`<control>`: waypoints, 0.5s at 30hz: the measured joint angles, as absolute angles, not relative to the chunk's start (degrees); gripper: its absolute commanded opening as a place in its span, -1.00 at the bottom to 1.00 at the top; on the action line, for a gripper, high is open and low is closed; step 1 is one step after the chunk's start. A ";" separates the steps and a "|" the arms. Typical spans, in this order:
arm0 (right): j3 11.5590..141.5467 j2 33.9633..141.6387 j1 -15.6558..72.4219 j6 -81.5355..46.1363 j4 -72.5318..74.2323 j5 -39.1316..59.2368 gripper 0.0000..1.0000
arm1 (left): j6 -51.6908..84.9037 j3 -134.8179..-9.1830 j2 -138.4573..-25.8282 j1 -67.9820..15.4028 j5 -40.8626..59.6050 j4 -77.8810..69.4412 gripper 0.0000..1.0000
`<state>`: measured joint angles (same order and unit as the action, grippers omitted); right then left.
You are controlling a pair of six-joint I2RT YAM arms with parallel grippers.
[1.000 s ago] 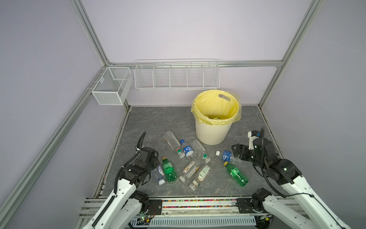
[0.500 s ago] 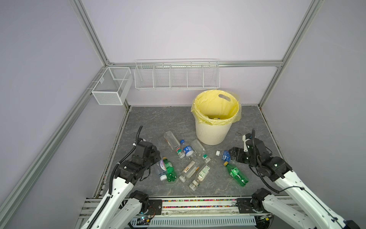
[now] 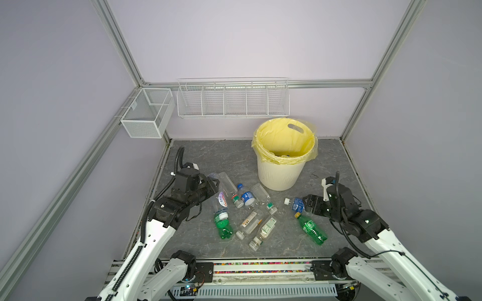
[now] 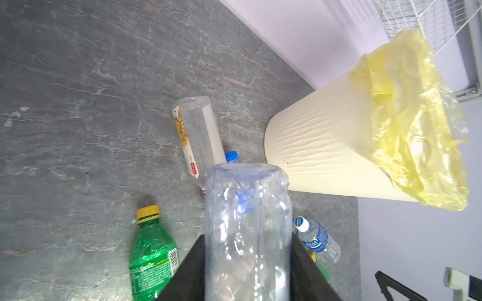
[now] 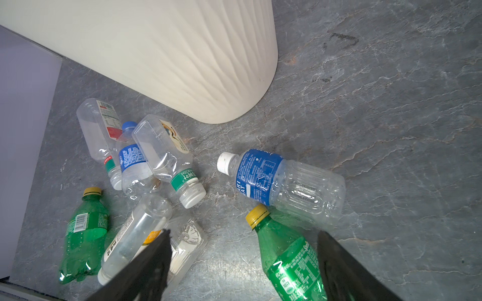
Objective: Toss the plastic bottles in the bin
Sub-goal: 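Lift the crushed clear bottle with the left gripper over the bin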
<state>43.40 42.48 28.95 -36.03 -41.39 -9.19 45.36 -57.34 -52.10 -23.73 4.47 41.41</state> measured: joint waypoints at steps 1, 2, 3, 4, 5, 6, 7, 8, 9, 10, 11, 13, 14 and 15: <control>43.40 42.19 28.95 -36.05 -41.50 -9.21 0.76 | 45.39 -57.80 -52.66 -23.73 5.13 40.95 -0.12; 43.38 42.02 28.95 -36.05 -41.60 -9.23 0.76 | 45.41 -58.19 -53.21 -23.73 5.67 40.53 -0.11; 43.38 41.87 28.95 -36.05 -41.74 -9.26 0.77 | 45.43 -58.78 -53.95 -23.73 6.26 40.10 -0.11; 43.31 41.69 28.95 -36.07 -41.80 -9.23 0.77 | 45.56 -59.42 -54.70 -23.73 7.05 39.53 -0.11; 43.29 41.65 28.95 -36.12 -41.89 -9.23 0.77 | 45.71 -59.90 -55.22 -23.73 7.42 39.05 -0.12; 43.24 41.56 28.95 -36.21 -41.95 -9.21 0.77 | 45.89 -60.45 -55.79 -23.73 8.08 38.39 -0.12; 43.16 41.52 28.95 -36.25 -41.98 -9.21 0.77 | 46.11 -60.82 -56.21 -23.73 8.54 37.47 -0.13; 43.07 41.43 28.95 -36.27 -42.00 -9.21 0.76 | 46.44 -61.06 -56.51 -23.73 9.04 36.62 -0.12; 42.94 41.34 28.95 -36.32 -42.02 -9.21 0.76 | 46.78 -61.39 -56.84 -23.73 9.58 35.53 -0.12; 42.81 41.23 28.95 -36.45 -42.02 -9.21 0.76 | 47.20 -61.65 -57.17 -23.75 10.04 34.44 -0.13; 42.70 41.10 28.95 -36.49 -42.09 -9.21 0.76 | 47.57 -61.98 -57.54 -23.83 10.41 33.65 -0.13; 42.48 40.75 28.95 -36.60 -42.19 -9.21 0.77 | 48.12 -63.24 -58.94 -24.27 11.00 31.99 -0.13; 42.41 40.60 28.95 -36.67 -42.22 -9.21 0.77 | 48.36 -64.03 -59.75 -24.62 11.20 31.31 -0.13; 42.41 40.40 28.95 -36.67 -42.26 -9.23 0.77 | 48.49 -65.10 -60.82 -25.10 11.55 30.59 -0.13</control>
<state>42.41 40.40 28.95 -36.67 -42.26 -9.23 48.49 -65.10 -60.82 -25.10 11.55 30.59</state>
